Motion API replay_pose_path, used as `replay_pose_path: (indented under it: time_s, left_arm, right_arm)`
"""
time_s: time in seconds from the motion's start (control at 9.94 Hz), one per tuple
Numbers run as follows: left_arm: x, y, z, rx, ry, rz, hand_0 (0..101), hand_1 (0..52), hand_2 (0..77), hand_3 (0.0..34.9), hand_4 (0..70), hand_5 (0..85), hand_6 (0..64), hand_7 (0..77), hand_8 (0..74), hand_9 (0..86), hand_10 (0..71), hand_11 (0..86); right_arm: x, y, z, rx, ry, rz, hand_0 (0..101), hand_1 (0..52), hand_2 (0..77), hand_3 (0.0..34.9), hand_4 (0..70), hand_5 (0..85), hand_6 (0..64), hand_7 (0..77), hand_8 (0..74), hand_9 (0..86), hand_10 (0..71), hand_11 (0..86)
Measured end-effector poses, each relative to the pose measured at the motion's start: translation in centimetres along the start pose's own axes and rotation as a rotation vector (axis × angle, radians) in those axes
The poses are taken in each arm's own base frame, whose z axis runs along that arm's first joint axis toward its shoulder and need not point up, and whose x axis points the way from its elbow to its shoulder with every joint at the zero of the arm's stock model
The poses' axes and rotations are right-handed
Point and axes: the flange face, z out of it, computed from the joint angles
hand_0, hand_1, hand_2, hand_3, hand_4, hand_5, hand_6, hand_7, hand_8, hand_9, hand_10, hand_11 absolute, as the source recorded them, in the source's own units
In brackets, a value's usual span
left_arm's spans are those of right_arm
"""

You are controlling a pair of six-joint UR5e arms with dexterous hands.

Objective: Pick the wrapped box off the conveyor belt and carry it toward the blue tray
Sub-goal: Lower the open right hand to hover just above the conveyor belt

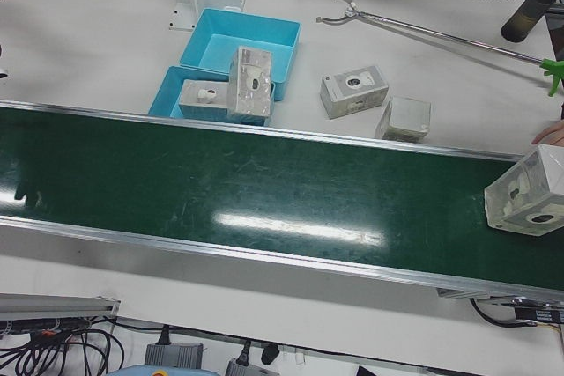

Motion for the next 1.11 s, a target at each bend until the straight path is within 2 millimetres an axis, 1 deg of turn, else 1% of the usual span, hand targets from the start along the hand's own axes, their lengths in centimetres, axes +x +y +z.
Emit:
replay_pose_path:
  time_s: [0.1, 0.2, 0.4, 0.5, 0.6, 1.01, 1.11]
  left_arm:
    - [0.0, 0.0, 0.0, 0.000, 0.000, 0.000, 0, 0.0, 1.1, 0.0, 0.0, 1.1, 0.5, 0.5, 0.5, 0.0, 0.5, 0.5]
    - [0.0, 0.0, 0.0, 0.000, 0.000, 0.000, 0, 0.0, 1.1, 0.0, 0.0, 1.1, 0.5, 0.5, 0.5, 0.5, 0.5, 0.5]
    - [0.0, 0.0, 0.0, 0.000, 0.000, 0.000, 0, 0.0, 1.1, 0.0, 0.0, 1.1, 0.5, 0.5, 0.5, 0.5, 0.5, 0.5]
    - [0.0, 0.0, 0.0, 0.000, 0.000, 0.000, 0, 0.0, 0.5, 0.0, 0.0, 1.1, 0.5, 0.5, 0.5, 0.5, 0.5, 0.5]
    - [0.0, 0.0, 0.0, 0.000, 0.000, 0.000, 0, 0.0, 1.1, 0.0, 0.0, 1.1, 0.0, 0.5, 0.5, 0.0, 0.5, 0.5]
    - [0.0, 0.0, 0.0, 0.000, 0.000, 0.000, 0, 0.0, 0.5, 0.0, 0.0, 1.1, 0.5, 0.5, 0.5, 0.0, 0.5, 0.5]
    - [0.0, 0.0, 0.0, 0.000, 0.000, 0.000, 0, 0.0, 1.1, 0.0, 0.0, 1.1, 0.0, 0.5, 0.5, 0.5, 0.5, 0.5]
  right_arm:
    - [0.0, 0.0, 0.0, 0.000, 0.000, 0.001, 50, 17.5, 10.9, 0.0, 3.3, 10.4, 0.0, 1.6, 0.5, 3.3, 0.0, 0.5]
    - [0.0, -0.1, 0.0, 0.000, 0.000, 0.002, 50, 17.5, 8.7, 0.0, 5.4, 10.4, 1.1, 2.2, 0.5, 3.3, 0.0, 0.5]
    - [-0.4, -0.5, -0.3, 0.007, -0.002, 0.005, 49, 17.5, 9.3, 0.0, 5.4, 11.5, 1.1, 2.2, 0.5, 3.3, 0.0, 0.5]
    - [-0.7, -0.9, -0.5, 0.010, -0.004, 0.006, 49, 17.5, 9.3, 0.0, 1.1, 11.5, 1.1, 1.1, 0.5, 3.3, 0.0, 0.5]
    - [-1.0, -1.3, -0.7, 0.014, -0.007, 0.006, 49, 17.5, 9.3, 0.0, 4.4, 12.0, 1.1, 1.1, 0.5, 3.3, 0.0, 0.5]
    - [-1.2, -1.7, -0.8, 0.010, -0.011, 0.008, 49, 17.5, 10.4, 0.0, 6.5, 12.0, 1.1, 1.1, 0.5, 3.3, 0.0, 0.5]
    - [-1.3, -1.7, -0.8, 0.010, -0.012, 0.008, 49, 15.3, 10.9, 0.0, 6.0, 12.5, 1.1, 1.1, 0.5, 3.3, 0.0, 0.5]
